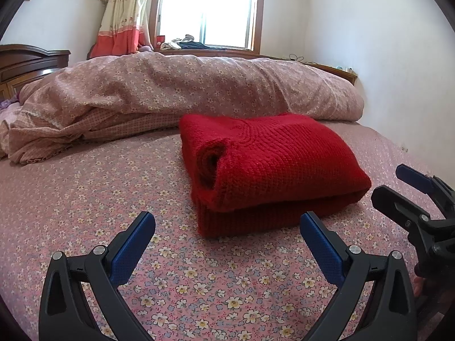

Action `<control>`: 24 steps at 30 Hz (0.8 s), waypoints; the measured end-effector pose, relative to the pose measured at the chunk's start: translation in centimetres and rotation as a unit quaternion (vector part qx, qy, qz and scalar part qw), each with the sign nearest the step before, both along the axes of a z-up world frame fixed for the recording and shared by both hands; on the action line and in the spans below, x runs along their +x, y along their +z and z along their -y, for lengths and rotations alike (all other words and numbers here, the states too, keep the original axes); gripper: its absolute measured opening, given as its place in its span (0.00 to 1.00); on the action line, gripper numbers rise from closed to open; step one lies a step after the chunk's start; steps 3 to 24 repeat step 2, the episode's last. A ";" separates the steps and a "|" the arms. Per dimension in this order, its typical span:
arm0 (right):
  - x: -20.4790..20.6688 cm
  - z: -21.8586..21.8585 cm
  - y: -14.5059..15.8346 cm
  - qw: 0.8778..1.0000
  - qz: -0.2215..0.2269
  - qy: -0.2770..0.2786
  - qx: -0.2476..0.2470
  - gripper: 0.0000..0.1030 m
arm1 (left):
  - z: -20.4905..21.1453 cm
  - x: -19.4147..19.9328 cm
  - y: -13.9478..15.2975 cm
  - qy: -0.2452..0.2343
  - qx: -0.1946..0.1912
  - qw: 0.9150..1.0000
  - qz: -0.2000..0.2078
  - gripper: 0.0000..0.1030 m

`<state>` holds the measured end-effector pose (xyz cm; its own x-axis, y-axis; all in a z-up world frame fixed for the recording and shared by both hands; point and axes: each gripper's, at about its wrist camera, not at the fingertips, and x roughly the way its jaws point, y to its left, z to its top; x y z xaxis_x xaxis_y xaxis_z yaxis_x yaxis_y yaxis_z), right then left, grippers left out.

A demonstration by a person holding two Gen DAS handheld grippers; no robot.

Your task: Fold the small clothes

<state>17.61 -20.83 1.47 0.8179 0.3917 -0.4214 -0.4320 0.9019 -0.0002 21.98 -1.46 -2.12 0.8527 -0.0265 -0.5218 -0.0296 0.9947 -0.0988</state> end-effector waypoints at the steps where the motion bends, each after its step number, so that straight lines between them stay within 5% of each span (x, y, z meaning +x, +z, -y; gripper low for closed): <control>1: 0.0 0.0 0.0 1.000 0.001 0.000 0.000 0.96 | 0.0 0.0 0.0 0.000 0.000 1.000 -0.001 0.96; 24: 0.0 0.0 0.0 1.000 0.000 -0.001 -0.001 0.96 | 0.0 0.1 0.0 0.000 0.000 1.000 -0.002 0.96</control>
